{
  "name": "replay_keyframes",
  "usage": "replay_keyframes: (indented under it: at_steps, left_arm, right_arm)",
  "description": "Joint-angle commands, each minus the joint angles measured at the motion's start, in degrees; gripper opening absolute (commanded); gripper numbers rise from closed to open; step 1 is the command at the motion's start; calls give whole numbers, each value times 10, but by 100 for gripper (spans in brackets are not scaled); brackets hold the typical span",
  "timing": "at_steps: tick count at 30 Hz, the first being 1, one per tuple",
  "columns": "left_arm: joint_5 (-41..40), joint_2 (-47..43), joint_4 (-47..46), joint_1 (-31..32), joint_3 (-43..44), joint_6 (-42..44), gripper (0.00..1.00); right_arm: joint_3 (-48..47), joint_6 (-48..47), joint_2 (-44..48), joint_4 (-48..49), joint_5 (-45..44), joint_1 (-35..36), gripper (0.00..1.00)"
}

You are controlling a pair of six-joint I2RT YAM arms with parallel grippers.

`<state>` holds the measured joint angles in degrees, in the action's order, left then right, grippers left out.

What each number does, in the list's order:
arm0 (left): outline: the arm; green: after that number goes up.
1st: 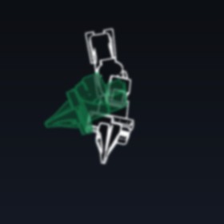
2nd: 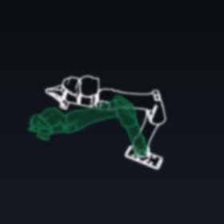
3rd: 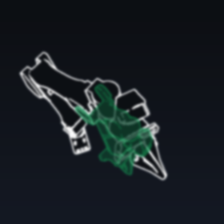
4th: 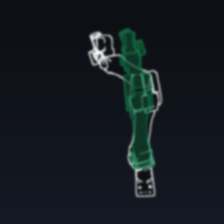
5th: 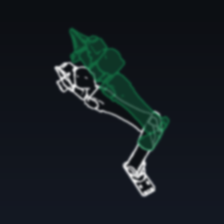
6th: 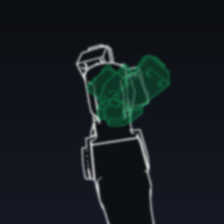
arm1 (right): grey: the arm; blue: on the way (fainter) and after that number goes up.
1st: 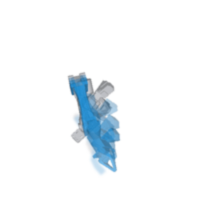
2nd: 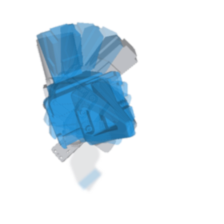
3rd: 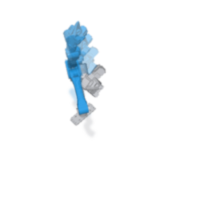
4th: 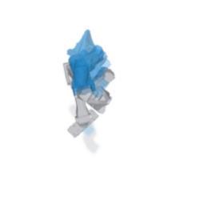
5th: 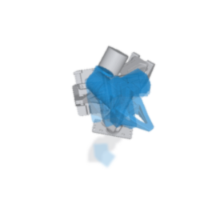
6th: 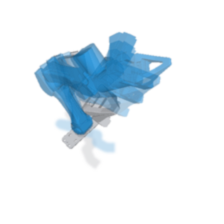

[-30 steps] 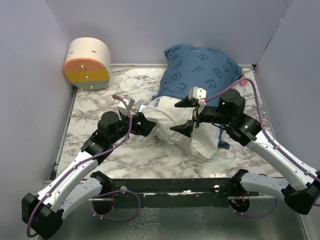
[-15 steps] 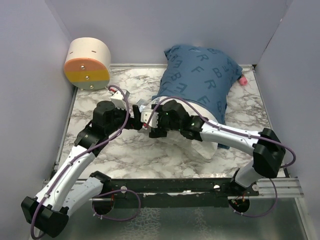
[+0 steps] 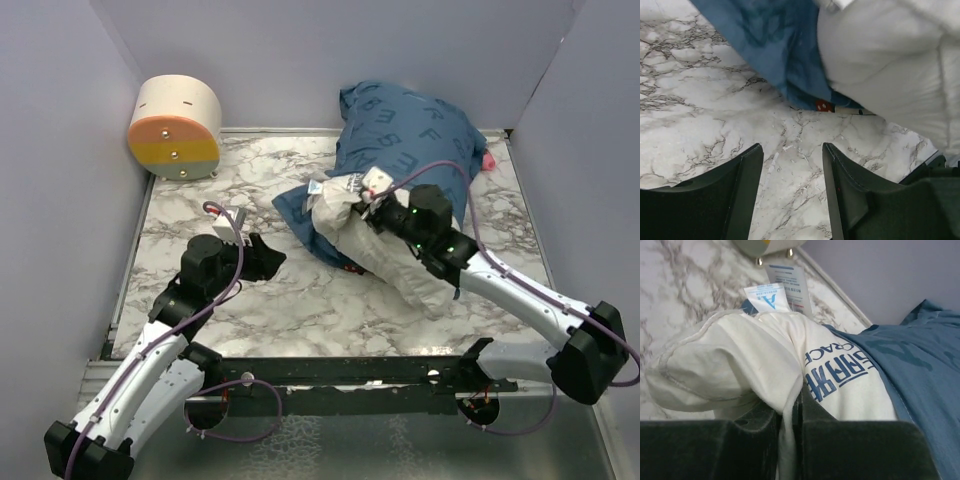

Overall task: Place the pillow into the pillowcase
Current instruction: Stuff the pillow into the pillowcase.

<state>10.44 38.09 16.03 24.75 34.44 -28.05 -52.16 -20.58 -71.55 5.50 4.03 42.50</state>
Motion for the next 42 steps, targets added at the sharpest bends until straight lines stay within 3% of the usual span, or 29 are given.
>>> replay_keyframes:
  at_steps: [1,3,5,8,11,15,21,36,39,41,42]
  left_arm:
    - [71,-23,-151,-4,-74,-109,42]
    - [95,-19,-251,-4,-119,-167,37]
    - [96,-12,-333,-3,-150,-216,39]
    - [75,3,-386,0,-152,-229,55]
    - [53,43,-408,3,-139,-213,66]
    - [60,151,-474,25,-126,-212,68]
    - [8,284,-512,53,-93,-160,73]
    - [78,520,-744,57,-38,-104,82]
    - [94,558,-751,57,-7,-99,76]
    - [116,585,-765,56,10,-103,53]
    - [136,602,-774,55,15,-108,25]
  right_arm:
    - [-41,124,29,62,92,-61,1]
    - [-50,136,24,63,110,-70,1]
    - [-56,146,18,67,118,-76,1]
    - [-59,164,9,73,129,-79,1]
    - [-58,180,6,82,132,-80,1]
    - [-62,186,7,83,123,-83,1]
    - [-72,190,6,74,118,-87,1]
    - [-71,192,12,65,120,-96,1]
    - [-70,194,14,65,121,-98,1]
    - [-69,194,16,64,119,-100,1]
    - [-68,192,18,63,117,-102,1]
